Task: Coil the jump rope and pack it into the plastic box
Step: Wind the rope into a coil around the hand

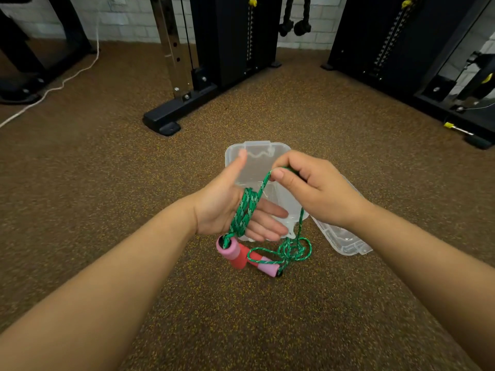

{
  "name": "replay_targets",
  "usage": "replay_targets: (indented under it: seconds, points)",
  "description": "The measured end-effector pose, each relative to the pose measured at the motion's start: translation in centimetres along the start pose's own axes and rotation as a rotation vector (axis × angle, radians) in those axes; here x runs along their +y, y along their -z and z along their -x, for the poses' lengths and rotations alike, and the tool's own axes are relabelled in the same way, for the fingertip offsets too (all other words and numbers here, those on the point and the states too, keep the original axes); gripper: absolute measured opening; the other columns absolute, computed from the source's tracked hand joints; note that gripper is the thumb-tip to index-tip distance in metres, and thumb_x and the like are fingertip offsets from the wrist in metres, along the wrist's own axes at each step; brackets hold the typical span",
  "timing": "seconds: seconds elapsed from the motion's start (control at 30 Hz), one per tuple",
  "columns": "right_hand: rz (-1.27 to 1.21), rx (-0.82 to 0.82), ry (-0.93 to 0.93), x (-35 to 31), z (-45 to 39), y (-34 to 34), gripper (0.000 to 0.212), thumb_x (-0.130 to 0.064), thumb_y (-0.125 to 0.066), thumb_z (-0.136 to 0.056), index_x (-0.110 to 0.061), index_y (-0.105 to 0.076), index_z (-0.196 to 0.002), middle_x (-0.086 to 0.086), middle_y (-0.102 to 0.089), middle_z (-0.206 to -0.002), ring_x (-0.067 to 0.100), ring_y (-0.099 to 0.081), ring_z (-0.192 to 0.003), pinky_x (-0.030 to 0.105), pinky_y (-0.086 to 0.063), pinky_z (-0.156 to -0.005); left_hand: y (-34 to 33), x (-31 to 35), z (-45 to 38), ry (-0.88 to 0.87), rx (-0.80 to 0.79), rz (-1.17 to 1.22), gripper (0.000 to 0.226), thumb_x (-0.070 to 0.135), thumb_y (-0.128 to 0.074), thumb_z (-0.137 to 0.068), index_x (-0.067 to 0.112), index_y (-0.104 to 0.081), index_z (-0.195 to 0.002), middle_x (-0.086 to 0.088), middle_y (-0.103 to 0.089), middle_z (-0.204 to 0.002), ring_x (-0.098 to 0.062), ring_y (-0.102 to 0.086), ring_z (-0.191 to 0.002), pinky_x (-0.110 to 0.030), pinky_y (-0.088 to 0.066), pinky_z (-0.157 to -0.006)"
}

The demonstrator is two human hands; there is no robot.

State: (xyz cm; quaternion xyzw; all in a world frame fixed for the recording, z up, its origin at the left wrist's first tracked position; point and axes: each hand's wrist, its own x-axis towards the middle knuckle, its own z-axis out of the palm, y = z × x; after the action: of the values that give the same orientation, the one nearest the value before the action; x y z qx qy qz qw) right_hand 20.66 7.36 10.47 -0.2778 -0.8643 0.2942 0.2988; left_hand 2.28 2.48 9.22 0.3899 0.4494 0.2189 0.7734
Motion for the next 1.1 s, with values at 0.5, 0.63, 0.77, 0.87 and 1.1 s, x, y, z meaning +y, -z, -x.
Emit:
replay_targets:
  seconds: [0.5,0.63,0.77,0.87,1.1]
  points:
    - [-0.312,-0.004,-0.261,4.2,0.9,-2.9,0.033,-0.049,-0.044,-0.090,-0.022,-0.061,-0.080,-0.006,-0.045,-0.060,0.008,-0.039,-0.058,0.030,-0.033,-0.058,-0.8,0.5,0.5,-0.166,-0.086,0.072,0.052,0.042,-0.036,-0.088,0.010,-0.077,-0.093,-0.009,-0.074,-0.066,-0.018,-0.072,-0.060,-0.025,-0.056,-0.061]
    - [-0.404,-0.039,-0.358,4.8,2.5,-4.2,0.030,-0.034,-0.042,-0.098,-0.026,-0.064,-0.079,-0.004,-0.036,-0.054,0.006,-0.030,-0.047,0.020,-0.026,-0.046,-0.3,1.3,0.5,-0.355,0.088,0.284,0.056,0.037,-0.029,-0.098,0.009,-0.076,-0.091,-0.006,-0.074,-0.065,-0.016,-0.072,-0.058,-0.023,-0.058,-0.055]
    - [-0.251,-0.163,-0.373,4.4,4.4,-5.0,0.027,-0.028,-0.042,-0.100,-0.025,-0.060,-0.080,-0.015,-0.043,-0.045,0.001,-0.038,-0.044,0.016,-0.027,-0.048,0.3,1.5,0.3,-0.486,0.250,0.394,0.051,0.039,-0.025,-0.101,0.009,-0.063,-0.115,-0.005,-0.076,-0.084,-0.013,-0.073,-0.072,-0.023,-0.057,-0.066]
    - [-0.064,-0.271,-0.316,2.9,4.9,-5.0,0.025,-0.027,-0.042,-0.100,-0.024,-0.060,-0.082,-0.032,-0.053,-0.053,-0.009,-0.049,-0.054,0.013,-0.032,-0.053,0.6,1.4,0.1,-0.522,0.360,0.438,0.051,0.041,-0.023,-0.102,0.009,-0.057,-0.124,-0.007,-0.075,-0.097,-0.015,-0.073,-0.087,-0.026,-0.056,-0.078]
    - [0.080,-0.288,-0.038,-0.6,4.0,-4.4,0.025,-0.046,-0.039,-0.095,-0.035,-0.054,-0.079,-0.018,-0.056,-0.065,0.003,-0.055,-0.063,0.037,-0.049,-0.063,0.8,1.2,-0.6,-0.416,0.426,0.433,0.071,0.057,-0.019,-0.096,0.004,-0.043,-0.137,-0.018,-0.064,-0.122,-0.025,-0.063,-0.112,-0.035,-0.047,-0.096]
